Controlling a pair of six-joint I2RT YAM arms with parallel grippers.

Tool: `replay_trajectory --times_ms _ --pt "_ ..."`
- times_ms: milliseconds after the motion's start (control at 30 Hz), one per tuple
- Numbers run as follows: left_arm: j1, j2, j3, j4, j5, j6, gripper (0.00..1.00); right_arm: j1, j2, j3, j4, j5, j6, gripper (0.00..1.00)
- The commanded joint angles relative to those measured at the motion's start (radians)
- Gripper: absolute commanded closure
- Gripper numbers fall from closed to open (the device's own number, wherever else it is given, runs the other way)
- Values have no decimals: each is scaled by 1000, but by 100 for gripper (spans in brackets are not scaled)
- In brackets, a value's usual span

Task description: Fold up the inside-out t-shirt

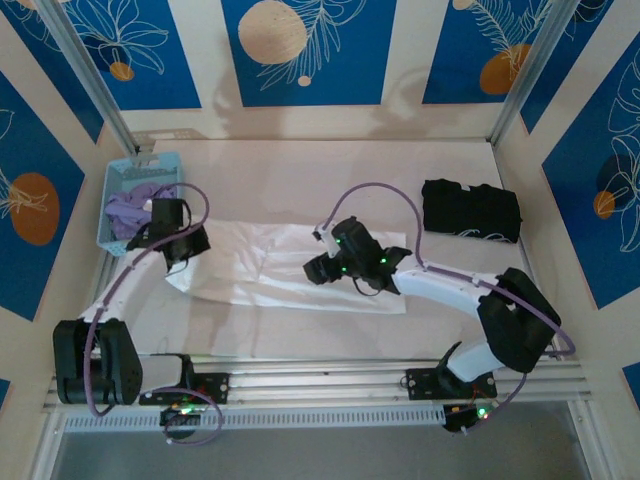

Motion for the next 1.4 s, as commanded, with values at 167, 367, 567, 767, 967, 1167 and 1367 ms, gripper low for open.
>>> replay_trajectory --times_ms 167,367,567,767,967,1167,1367 --pt "17 39 257 -269 -166 96 100 -72 -101 -57 -43 -40 10 30" --pt "-198 80 358 -304 -101 11 100 -140 -140 -73 -79 -31 31 30" --pt "-509 205 390 -164 -23 -175 95 -231 -212 -90 -128 -30 48 30" --pt "-756 536 594 -7 181 -299 64 -367 -277 -91 -203 23 120 29" --pt "-782 528 600 9 262 -264 40 -446 -263 -95 -159 -48 190 28" --pt "-694 241 267 -1 53 -191 25 -382 -65 -14 -31 -252 189 26" --pt "-675 161 45 213 166 -245 28 -317 177 134 44 -344 138 28"
